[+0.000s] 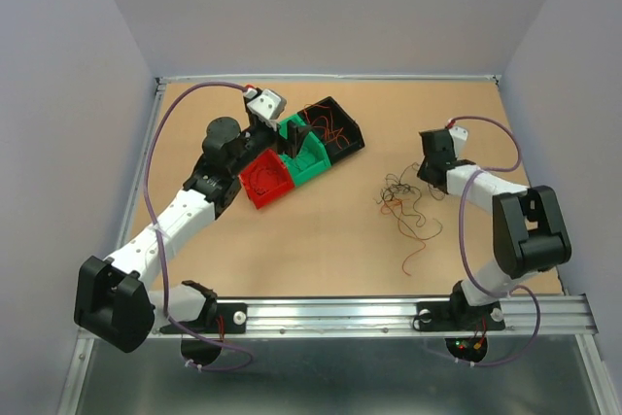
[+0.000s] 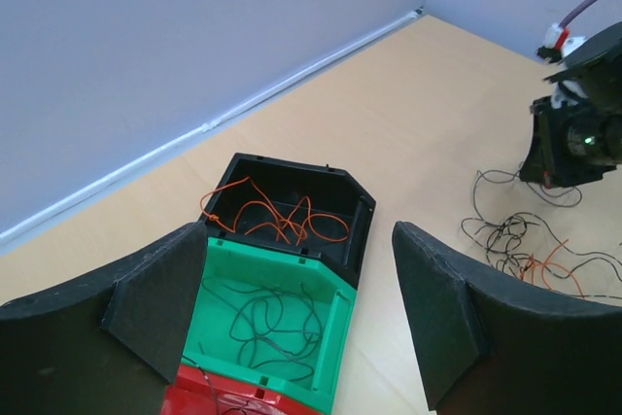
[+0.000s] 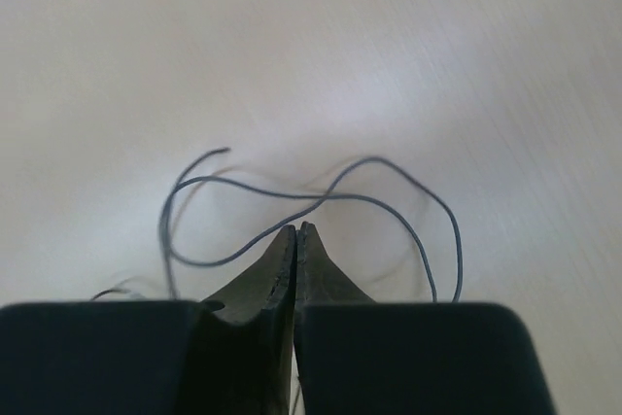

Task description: Untangle the cables

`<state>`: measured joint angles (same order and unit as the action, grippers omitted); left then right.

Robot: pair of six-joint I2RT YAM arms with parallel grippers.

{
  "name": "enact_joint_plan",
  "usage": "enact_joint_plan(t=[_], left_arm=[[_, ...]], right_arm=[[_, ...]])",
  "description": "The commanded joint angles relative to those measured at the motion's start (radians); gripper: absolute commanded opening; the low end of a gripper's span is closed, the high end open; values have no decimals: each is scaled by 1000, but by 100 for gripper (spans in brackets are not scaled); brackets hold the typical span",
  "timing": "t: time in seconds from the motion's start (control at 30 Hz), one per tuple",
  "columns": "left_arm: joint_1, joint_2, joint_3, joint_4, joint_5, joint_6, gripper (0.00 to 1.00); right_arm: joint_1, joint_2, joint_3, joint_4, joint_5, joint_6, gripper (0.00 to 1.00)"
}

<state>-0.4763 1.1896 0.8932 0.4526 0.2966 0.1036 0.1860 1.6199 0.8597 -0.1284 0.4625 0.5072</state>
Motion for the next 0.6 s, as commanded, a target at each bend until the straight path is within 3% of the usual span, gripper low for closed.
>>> enact_joint_plan(t=[0.0, 0.2, 0.57], left_arm=[[-2, -42, -20, 77, -43, 22, 89], [1, -93, -49, 124, -151, 24, 89], [18, -176, -99, 181, -226, 18, 90]], right_arm=[[41, -185, 56, 33, -30, -44, 1], [69, -328, 64, 116, -194, -113, 1], [116, -407, 120, 272, -540, -159, 1]])
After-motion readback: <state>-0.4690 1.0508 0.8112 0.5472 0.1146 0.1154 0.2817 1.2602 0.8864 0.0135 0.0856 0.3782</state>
